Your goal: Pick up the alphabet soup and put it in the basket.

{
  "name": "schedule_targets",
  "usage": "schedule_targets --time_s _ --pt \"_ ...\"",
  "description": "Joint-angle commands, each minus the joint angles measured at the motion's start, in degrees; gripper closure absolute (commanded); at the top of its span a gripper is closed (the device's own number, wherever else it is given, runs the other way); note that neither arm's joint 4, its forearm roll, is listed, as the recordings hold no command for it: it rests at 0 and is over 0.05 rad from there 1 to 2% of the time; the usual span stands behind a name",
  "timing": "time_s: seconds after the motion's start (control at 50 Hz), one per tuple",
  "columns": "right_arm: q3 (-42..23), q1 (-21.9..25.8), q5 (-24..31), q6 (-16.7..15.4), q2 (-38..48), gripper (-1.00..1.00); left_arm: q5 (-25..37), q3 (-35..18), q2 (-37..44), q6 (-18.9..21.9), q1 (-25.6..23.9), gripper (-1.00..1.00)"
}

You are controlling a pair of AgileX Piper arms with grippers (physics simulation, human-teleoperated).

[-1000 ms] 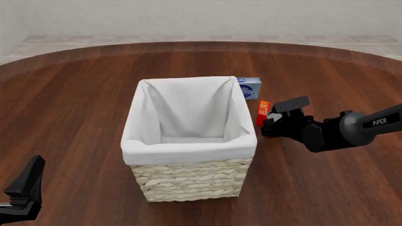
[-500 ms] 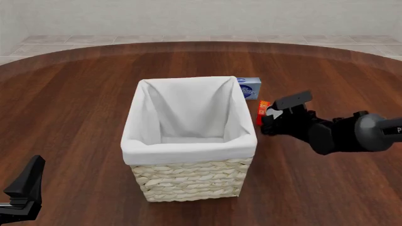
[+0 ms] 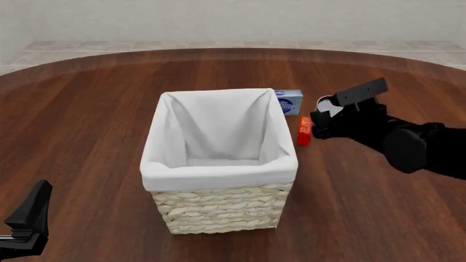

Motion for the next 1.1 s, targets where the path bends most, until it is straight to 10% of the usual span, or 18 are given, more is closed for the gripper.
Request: schedule_targets --time_s 0.02,0.48,1.1 --pt "-3.1 -0.1 6.0 -0.6 -8.8 1.00 0.0 0.0 0.0 0.0 0.0 -1.00" --pt "-13.3 4.9 17.0 -4.5 -17.8 1.00 0.0 0.0 0.0 0.0 0.0 -1.00" --pt "-20.2 19.1 16.7 -3.2 -11.1 1.00 0.0 0.0 0.0 0.0 0.0 -1.00"
